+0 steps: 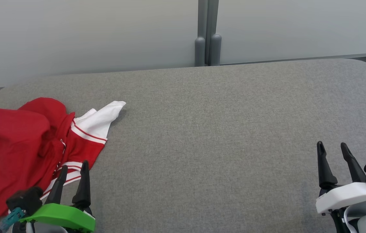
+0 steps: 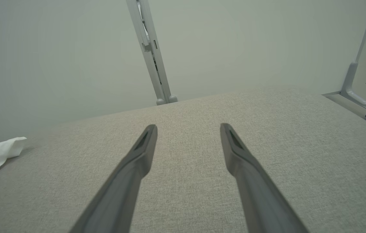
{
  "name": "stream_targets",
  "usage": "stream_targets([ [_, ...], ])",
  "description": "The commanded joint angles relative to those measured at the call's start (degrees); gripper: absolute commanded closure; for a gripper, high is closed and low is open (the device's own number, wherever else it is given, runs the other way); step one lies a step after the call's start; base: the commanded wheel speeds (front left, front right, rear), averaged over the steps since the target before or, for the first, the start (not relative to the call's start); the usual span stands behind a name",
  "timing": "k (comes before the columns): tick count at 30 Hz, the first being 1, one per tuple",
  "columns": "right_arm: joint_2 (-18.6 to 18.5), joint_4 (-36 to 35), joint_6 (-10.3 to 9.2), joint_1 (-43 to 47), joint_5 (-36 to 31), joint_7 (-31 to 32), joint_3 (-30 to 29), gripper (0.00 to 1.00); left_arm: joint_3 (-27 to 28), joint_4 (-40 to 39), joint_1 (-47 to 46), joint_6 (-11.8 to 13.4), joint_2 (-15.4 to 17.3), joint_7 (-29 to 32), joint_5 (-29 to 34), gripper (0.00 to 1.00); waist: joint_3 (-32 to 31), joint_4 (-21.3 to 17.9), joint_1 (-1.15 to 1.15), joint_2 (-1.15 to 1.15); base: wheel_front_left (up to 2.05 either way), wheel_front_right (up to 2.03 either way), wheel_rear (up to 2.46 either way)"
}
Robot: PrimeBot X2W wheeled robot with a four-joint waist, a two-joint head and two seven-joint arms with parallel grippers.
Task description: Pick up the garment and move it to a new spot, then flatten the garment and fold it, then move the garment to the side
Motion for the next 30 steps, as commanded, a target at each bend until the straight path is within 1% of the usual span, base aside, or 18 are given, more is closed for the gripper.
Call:
stream_targets([
  [1,-0.51,-0.31,0.03,0.37,-1.58,-0.6,-0.3,0.0,-0.11,-0.56,0.29,-0.2,0.73,-0.58,1.61,0.0,0.01,-0.03,0.0,0.08,0.0,0.0,0.0],
  [11,-0.88,-0.58,0.03,0.75,-6.85,-1.97,-0.9,0.0,-1.52,-1.13,1.18,-0.22,1.74,-2.11,7.34,0.0,-0.07,-0.13,0.0,0.09,0.0,0.0,0.0],
  [24,-0.65,-0.78,0.03,1.65,-11.52,-3.39,-0.78,0.0,-2.71,-1.11,1.67,-0.21,2.39,-3.69,11.87,0.0,-0.1,-0.28,0.0,0.11,0.0,0.0,0.0],
  [30,-1.17,-0.91,0.03,1.88,-13.65,-4.0,-0.26,0.0,-3.22,-0.71,1.61,-0.22,2.62,-4.41,13.79,0.0,0.01,-0.36,0.0,0.11,0.0,0.0,0.0],
])
